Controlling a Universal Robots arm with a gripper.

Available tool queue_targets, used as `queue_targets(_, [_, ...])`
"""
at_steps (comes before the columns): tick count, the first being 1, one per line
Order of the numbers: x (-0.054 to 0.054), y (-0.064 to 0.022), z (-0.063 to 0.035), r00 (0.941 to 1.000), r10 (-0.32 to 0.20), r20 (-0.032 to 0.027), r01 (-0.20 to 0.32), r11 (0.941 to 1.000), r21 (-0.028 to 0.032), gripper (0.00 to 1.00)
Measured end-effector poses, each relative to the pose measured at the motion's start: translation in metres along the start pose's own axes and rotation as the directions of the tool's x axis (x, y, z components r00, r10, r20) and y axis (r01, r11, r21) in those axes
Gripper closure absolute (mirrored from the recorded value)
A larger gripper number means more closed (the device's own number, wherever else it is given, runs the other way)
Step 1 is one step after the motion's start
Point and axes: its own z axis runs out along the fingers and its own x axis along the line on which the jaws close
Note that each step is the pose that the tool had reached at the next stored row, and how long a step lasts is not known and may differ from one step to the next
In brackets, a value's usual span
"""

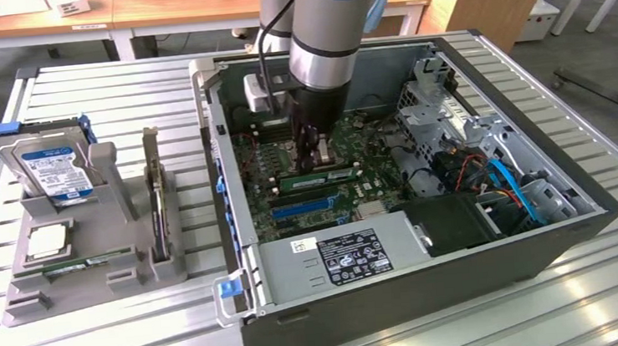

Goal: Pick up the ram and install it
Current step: 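Press down the ram until it locks into place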

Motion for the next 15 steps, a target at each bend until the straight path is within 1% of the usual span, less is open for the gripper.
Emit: queue_targets(15, [0.0002, -0.0002, 0.0050, 1.0000, 0.000, -0.0002, 0.000, 1.0000, -0.0001, 0.90])
